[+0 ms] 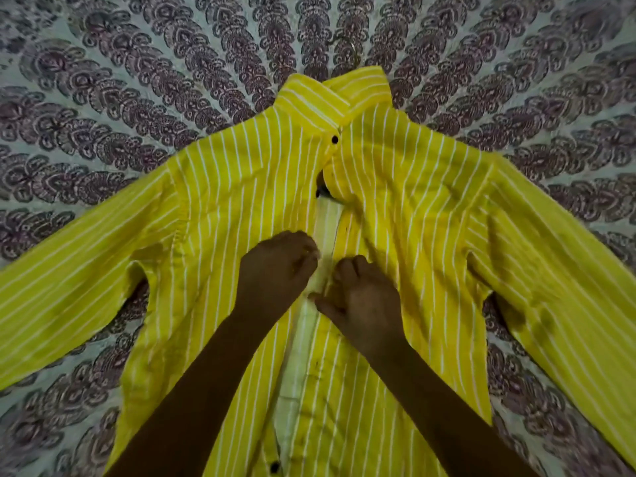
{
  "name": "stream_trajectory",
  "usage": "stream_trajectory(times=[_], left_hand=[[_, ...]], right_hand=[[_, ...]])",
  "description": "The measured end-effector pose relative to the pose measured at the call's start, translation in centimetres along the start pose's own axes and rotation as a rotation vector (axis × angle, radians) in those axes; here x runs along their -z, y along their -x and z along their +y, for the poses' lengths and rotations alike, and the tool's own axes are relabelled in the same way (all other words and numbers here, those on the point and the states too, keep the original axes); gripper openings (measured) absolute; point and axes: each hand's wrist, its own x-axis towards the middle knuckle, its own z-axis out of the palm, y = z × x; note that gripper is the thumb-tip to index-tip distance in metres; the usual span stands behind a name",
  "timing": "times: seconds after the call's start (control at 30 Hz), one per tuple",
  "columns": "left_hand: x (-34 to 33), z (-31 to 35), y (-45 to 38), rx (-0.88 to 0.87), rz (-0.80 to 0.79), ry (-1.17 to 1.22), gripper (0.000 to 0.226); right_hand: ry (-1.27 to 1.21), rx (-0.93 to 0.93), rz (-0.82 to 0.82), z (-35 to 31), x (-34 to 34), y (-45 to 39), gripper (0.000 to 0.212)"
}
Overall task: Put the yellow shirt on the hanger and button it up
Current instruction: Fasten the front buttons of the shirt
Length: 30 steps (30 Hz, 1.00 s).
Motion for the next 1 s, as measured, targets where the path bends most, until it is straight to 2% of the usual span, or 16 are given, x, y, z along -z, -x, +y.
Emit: stream_trajectory(times=[0.1, 0.2, 0.3, 0.37, 0.43, 0.47, 0.5, 0.53, 0.57, 0.63, 0.7, 0.77, 0.8, 0.87, 0.93, 1.0], left_hand=[[-0.6, 0.1, 2.6, 0.120, -0.065, -0.144, 0.034], [-0.6, 0.4, 2.9, 0.214, -0.074, -0.259, 0.041], [-0.3, 1.1, 2.2, 0.220, -0.107, -0.459, 0.029], [0.2, 1.6, 1.7, 0.209, -0.081, -0.523, 0.023], [0.4, 1.1, 1.4, 0.271, -0.063, -0.176, 0.020], [0.9, 1.0, 1.2, 0.345, -0.061, 0.139, 0.017], [1.4, 1.0, 1.1, 0.444, -0.035, 0.449, 0.017], [1.5, 0.6, 1.1, 0.521, -0.021, 0.640, 0.022], [1.6, 0.2, 1.4, 0.546, -0.061, 0.698, 0.024], [1.0, -1.0, 1.9, 0.527, -0.123, 0.388, 0.018], [1.0, -1.6, 3.1, 0.466, -0.027, 0.055, 0.023], [1.8, -0.8, 4.7, 0.292, 0.137, 0.072, 0.021], [2.1, -0.1, 5.6, 0.196, 0.143, 0.117, 0.019], [2.0, 0.9, 8.4, 0.089, 0.020, 0.138, 0.020], [1.3, 1.2, 11.6, 0.177, -0.114, 0.034, 0.024], [0.4, 0.8, 14.1, 0.347, -0.191, -0.127, 0.024]], right_hand=[[0.076, -0.217, -0.103, -1.8, 0.3, 0.9, 0.052], [-0.002, -0.361, -0.183, -2.7, 1.2, 0.2, 0.042], [-0.038, -0.377, -0.175, -2.6, 1.6, 0.1, 0.028], [-0.197, -0.341, -0.071, -2.6, 2.0, 0.7, 0.017], [-0.495, -0.281, 0.049, -2.6, 2.3, 1.6, 0.014], [-0.615, -0.237, 0.090, -2.6, 2.5, 1.9, 0.017], [-0.683, -0.191, 0.101, -2.5, 2.5, 2.3, 0.023], [-0.716, -0.150, 0.079, -2.3, 2.2, 2.5, 0.028], [-0.709, -0.122, 0.015, -2.0, 1.8, 2.8, 0.034], [-0.513, -0.080, -0.119, -1.5, 0.8, 3.6, 0.046], [-0.307, -0.031, -0.117, -1.3, 0.1, 5.1, 0.048], [-0.277, -0.041, 0.002, -2.0, 0.3, 7.0, 0.041], [-0.273, -0.052, 0.077, -2.3, 0.4, 8.0, 0.036], [-0.247, -0.042, 0.161, -3.1, 0.3, 10.5, 0.024], [-0.254, 0.002, 0.122, -3.5, -0.4, 13.5, 0.016], [-0.214, 0.015, 0.005, -3.8, -1.5, 16.0, 0.020]])
